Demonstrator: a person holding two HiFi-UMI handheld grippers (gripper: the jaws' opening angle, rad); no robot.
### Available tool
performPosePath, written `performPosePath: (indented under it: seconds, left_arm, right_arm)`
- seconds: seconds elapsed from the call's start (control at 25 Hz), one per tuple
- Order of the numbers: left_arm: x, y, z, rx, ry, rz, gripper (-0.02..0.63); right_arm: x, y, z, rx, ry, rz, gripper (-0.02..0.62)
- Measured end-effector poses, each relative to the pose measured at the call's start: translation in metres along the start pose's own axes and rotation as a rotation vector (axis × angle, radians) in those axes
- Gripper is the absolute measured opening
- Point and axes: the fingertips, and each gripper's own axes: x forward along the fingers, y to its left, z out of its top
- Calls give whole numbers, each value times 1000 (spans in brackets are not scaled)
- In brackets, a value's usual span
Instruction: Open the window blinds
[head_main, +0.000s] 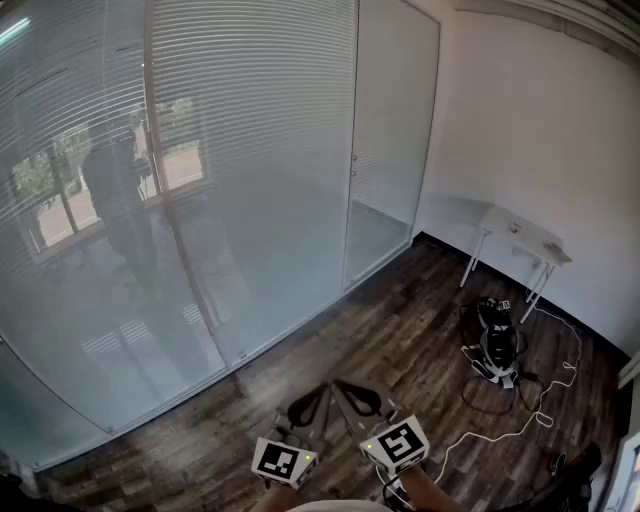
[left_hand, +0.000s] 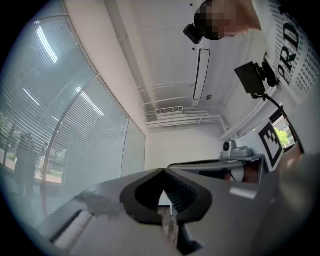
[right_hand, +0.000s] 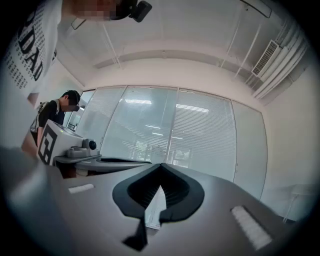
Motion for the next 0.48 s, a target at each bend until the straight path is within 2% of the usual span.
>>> performPosePath:
  seconds: [0.2, 0.4, 0.48]
  left_arm:
    - [3, 6, 3, -2, 6, 16, -9]
    - [1, 0, 5, -20, -24, 22, -9]
    - [-1, 0, -1, -8, -4, 19, -9]
  right_arm:
    - [5, -3, 1, -28, -3, 5, 6]
    - [-1, -2, -5, 10, -29, -7, 8]
    - [-2, -2, -9, 27, -19, -3, 8]
